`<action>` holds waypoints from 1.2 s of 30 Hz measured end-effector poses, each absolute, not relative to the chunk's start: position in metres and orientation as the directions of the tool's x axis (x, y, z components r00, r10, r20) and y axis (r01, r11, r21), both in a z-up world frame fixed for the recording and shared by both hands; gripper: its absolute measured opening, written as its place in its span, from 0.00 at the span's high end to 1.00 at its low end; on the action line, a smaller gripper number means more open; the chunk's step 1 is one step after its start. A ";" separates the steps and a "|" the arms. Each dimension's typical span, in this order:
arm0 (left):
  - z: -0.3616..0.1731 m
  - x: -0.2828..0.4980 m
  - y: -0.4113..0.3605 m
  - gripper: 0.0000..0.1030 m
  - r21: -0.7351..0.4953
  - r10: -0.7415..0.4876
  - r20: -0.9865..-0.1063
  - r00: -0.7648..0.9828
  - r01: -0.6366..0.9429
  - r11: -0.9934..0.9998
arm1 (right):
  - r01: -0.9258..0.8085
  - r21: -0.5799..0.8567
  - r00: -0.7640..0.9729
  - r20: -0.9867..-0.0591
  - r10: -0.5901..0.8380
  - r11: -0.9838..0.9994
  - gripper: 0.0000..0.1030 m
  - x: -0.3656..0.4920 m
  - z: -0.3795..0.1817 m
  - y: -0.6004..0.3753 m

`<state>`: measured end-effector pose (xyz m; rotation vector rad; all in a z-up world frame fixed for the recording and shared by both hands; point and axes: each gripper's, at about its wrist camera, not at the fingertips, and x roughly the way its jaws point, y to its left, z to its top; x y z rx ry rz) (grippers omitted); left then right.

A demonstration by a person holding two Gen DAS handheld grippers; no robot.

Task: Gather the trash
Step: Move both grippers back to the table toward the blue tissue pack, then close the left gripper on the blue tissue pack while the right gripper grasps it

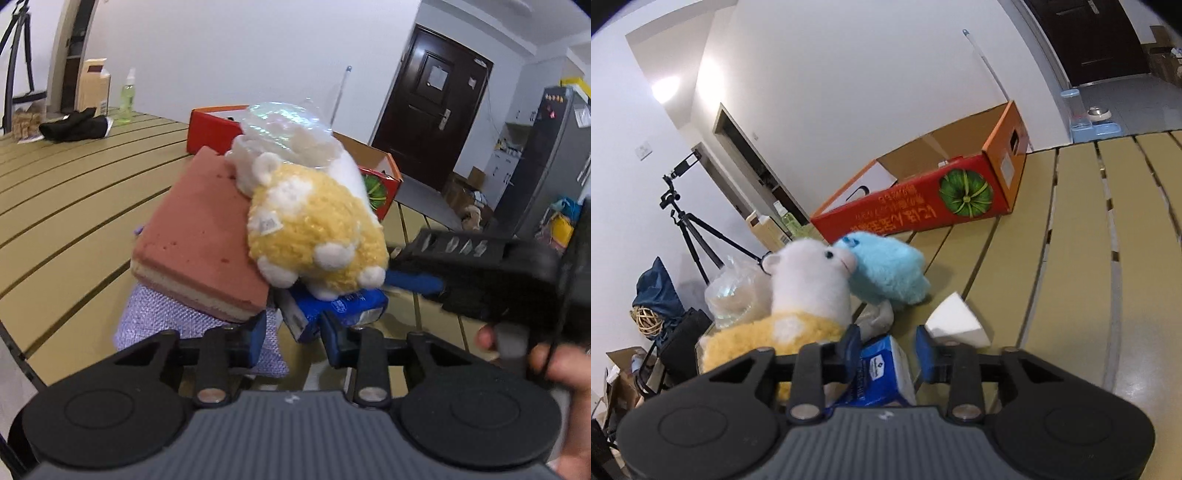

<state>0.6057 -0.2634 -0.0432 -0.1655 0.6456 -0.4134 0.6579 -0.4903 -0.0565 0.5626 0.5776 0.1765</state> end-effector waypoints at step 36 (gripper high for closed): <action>-0.005 0.487 -0.116 0.75 -0.411 -0.507 -0.498 0.704 0.323 0.852 | -0.184 0.416 0.761 -0.513 0.397 0.891 0.82 0.508 -0.012 -0.346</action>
